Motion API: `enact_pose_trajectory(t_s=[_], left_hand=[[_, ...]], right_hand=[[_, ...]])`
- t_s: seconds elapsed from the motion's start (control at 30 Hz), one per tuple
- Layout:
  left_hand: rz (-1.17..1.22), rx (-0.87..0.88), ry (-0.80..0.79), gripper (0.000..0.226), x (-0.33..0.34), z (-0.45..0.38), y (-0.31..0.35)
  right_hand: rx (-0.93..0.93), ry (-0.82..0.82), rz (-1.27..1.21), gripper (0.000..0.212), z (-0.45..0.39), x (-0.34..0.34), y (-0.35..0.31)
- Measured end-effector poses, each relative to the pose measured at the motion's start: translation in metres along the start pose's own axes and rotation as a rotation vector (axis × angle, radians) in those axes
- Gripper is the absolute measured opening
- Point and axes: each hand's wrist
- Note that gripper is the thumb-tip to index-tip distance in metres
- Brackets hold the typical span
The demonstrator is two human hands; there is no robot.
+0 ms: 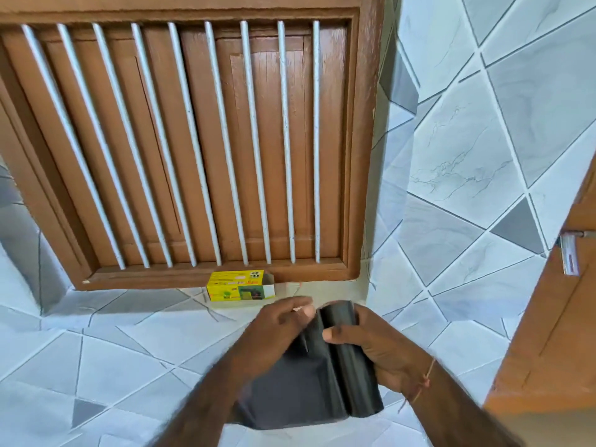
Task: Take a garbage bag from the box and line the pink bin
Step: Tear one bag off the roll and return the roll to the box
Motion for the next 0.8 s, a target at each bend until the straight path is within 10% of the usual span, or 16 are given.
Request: enact_pose_trajectory(t_s=[0.6,0.8], left_hand=[[-0.255,0.023,0.258,0.023,-0.105,0.084,-0.035],[-0.528,-0.084,0.033,0.034,-0.140,0.111,-0.067]], right_hand=[[0.101,0.271,-0.173,0.050,0.075,0.031,0.052],[-0.007,0.235,-0.058,0.037,0.094,0.070,0.059]])
Point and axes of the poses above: each hand's wrist, its own z-axis away from the middle knuckle, its own x-axis out of the palm, y = z × x, and after that the axes turned 10 degrees about -z, right-handed
